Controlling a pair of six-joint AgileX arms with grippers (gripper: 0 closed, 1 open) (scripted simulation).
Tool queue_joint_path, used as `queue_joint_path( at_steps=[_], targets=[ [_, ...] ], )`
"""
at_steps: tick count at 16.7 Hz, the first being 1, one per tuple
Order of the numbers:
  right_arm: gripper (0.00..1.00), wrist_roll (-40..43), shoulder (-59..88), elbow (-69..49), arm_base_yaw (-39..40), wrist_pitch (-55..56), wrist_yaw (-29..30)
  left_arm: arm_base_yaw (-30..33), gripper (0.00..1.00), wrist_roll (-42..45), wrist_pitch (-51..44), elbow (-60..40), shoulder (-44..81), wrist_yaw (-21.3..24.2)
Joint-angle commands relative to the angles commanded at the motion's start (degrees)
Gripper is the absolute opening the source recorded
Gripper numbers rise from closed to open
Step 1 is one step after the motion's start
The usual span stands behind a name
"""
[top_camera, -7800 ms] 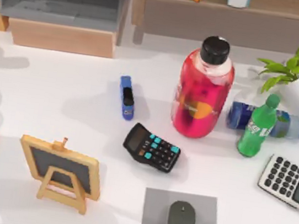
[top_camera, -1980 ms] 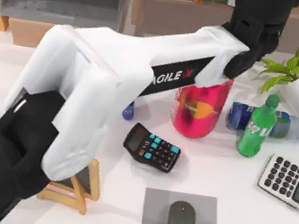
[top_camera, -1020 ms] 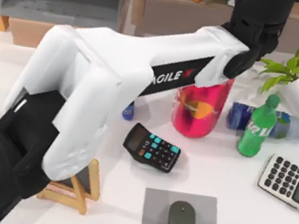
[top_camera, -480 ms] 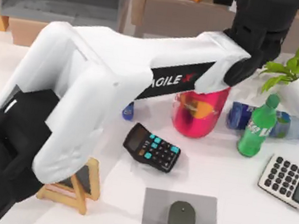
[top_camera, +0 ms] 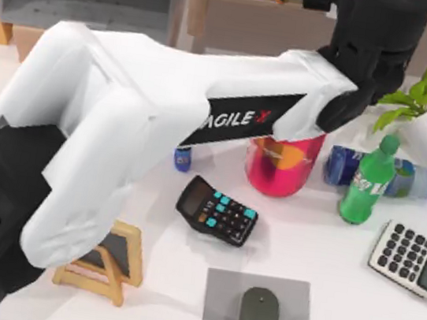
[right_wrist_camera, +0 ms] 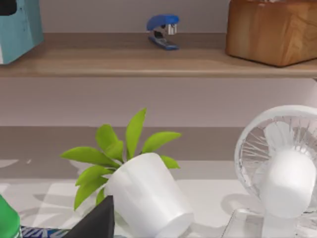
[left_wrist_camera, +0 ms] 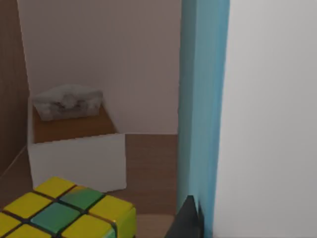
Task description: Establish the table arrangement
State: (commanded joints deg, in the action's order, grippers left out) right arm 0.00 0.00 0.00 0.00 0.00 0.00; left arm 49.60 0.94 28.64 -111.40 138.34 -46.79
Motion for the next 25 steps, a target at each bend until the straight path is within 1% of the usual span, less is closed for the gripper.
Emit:
queue_joint_path(
  at_steps=[3,6,11,14,17,20,23,25],
  targets=[
    [1.0,0.0,0.0,0.0,0.0,0.0,0.0,-0.07,0.0,0.52,-0.23,0.23,-0.17,0.33],
    [1.0,0.0,0.0,0.0,0.0,0.0,0.0,2.19,0.0,4.13,-0.53,4.63,-3.68,2.38],
    [1.0,0.0,0.0,0.0,0.0,0.0,0.0,6.73,0.0,15.25,0.64,19.72,-15.74,7.31],
    [1.0,0.0,0.0,0.0,0.0,0.0,0.0,6.57,0.0,23.98,2.81,30.49,-26.28,9.89],
    [1.0,0.0,0.0,0.0,0.0,0.0,0.0,3.39,0.0,34.22,4.81,42.82,-36.26,12.49],
    [1.0,0.0,0.0,0.0,0.0,0.0,0.0,-2.05,0.0,45.62,6.54,55.84,-43.92,15.63],
    [1.0,0.0,0.0,0.0,0.0,0.0,0.0,-8.94,0.0,57.29,7.83,67.42,-47.6,19.17],
    [1.0,0.0,0.0,0.0,0.0,0.0,0.0,-14.47,0.0,64.62,8.87,72.8,-47.92,21.53]
  ],
)
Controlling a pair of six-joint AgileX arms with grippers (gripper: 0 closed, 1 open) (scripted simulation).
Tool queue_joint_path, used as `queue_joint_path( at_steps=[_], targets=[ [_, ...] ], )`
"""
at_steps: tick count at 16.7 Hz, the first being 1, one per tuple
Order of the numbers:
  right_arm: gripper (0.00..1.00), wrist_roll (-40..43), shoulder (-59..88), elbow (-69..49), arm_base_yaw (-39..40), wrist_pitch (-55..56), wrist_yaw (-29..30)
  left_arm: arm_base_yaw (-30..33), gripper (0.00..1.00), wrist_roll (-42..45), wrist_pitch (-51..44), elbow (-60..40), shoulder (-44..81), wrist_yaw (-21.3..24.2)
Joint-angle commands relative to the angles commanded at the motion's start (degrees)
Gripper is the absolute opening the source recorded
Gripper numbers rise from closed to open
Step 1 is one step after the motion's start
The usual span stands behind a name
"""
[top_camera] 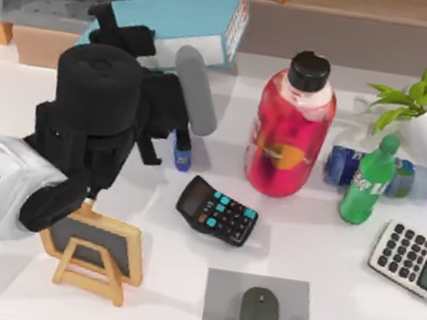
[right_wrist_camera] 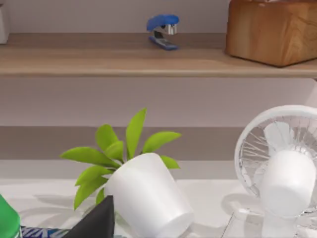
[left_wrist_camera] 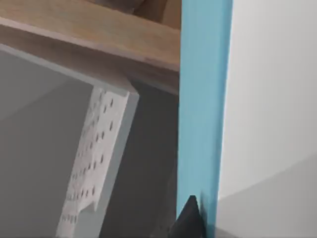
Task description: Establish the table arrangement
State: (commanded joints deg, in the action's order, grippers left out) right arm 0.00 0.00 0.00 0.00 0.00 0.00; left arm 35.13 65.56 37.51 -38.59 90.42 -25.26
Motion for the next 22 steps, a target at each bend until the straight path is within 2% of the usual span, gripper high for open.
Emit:
queue_joint_path(
  at_steps=[4,9,12,18,22],
  targets=[
    [1.0,0.0,0.0,0.0,0.0,0.0,0.0,-11.3,0.0,12.06,3.07,3.6,1.91,4.79],
    [1.0,0.0,0.0,0.0,0.0,0.0,0.0,-19.87,0.0,20.44,6.5,-1.59,8.26,11.41],
    [1.0,0.0,0.0,0.0,0.0,0.0,0.0,-21.31,0.0,21.92,6.85,-3.62,11.26,13.78],
    [1.0,0.0,0.0,0.0,0.0,0.0,0.0,-21.15,0.0,21.96,6.82,-3.6,11.24,13.69],
    [1.0,0.0,0.0,0.0,0.0,0.0,0.0,-22.04,0.0,22.2,6.62,-7.64,14.45,14.13]
  ],
)
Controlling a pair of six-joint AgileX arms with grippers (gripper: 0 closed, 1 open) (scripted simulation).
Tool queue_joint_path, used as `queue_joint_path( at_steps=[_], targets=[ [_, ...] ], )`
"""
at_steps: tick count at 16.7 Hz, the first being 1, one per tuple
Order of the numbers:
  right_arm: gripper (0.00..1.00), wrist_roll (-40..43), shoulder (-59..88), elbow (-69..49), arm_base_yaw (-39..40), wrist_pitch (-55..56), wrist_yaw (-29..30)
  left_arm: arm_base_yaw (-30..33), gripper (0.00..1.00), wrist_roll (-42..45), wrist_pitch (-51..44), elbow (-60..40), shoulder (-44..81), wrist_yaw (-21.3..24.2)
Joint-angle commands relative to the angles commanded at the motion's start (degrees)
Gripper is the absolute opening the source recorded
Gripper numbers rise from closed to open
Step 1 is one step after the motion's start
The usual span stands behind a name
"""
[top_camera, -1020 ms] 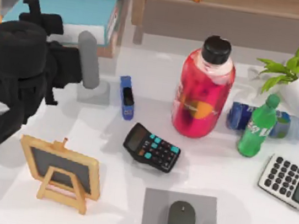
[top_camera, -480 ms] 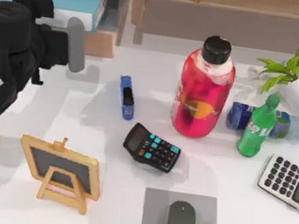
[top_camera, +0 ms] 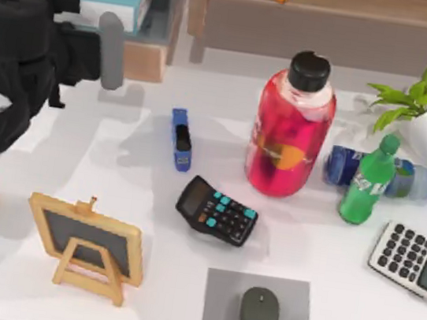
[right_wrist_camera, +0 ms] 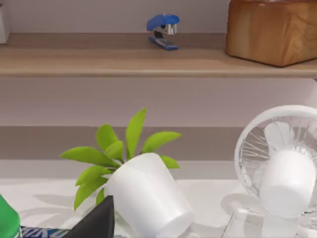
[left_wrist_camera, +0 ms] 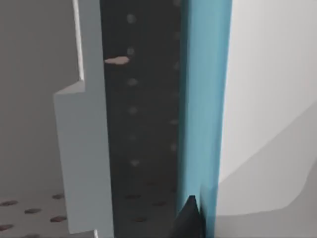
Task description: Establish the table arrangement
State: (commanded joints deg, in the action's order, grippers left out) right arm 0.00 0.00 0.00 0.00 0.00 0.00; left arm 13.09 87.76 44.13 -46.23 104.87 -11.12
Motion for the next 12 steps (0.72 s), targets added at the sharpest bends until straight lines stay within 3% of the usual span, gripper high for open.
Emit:
queue_joint_path(
  at_steps=[7,12],
  targets=[
    [1.0,0.0,0.0,0.0,0.0,0.0,0.0,-0.28,0.0,-0.01,-0.47,-2.7,2.78,0.72],
    [1.0,0.0,0.0,0.0,0.0,0.0,0.0,-0.28,0.38,-0.01,-0.47,-2.7,2.78,0.72]
  ],
)
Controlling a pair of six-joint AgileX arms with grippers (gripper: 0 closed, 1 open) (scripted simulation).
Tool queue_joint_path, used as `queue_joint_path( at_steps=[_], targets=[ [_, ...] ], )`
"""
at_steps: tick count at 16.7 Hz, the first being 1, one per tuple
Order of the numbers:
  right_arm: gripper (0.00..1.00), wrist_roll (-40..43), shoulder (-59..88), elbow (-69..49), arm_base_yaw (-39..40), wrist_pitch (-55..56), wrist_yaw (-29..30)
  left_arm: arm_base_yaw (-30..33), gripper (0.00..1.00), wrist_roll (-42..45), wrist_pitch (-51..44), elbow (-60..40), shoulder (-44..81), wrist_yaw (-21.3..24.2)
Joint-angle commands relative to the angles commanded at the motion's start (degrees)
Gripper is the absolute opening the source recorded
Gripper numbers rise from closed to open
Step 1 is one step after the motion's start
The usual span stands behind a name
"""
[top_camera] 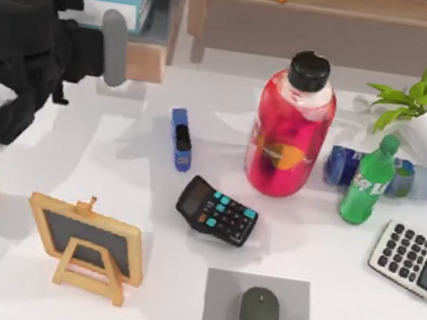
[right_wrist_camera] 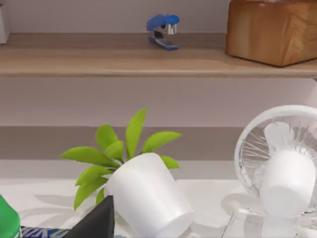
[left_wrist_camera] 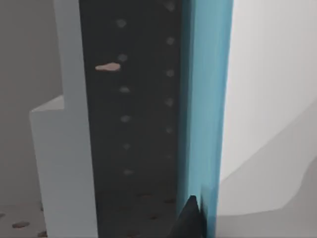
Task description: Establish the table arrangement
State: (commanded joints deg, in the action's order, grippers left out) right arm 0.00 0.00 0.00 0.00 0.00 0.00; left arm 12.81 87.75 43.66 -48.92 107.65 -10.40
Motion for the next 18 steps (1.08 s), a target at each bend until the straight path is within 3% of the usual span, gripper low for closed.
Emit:
queue_joint_path(
  at_steps=[8,18],
  targets=[
    [1.0,0.0,0.0,0.0,0.0,0.0,0.0,0.0,0.98,0.0,0.0,0.0,0.0,0.0],
    [1.0,0.0,0.0,0.0,0.0,0.0,0.0,0.06,1.0,0.02,0.08,0.25,-0.22,-0.09]
  ],
)
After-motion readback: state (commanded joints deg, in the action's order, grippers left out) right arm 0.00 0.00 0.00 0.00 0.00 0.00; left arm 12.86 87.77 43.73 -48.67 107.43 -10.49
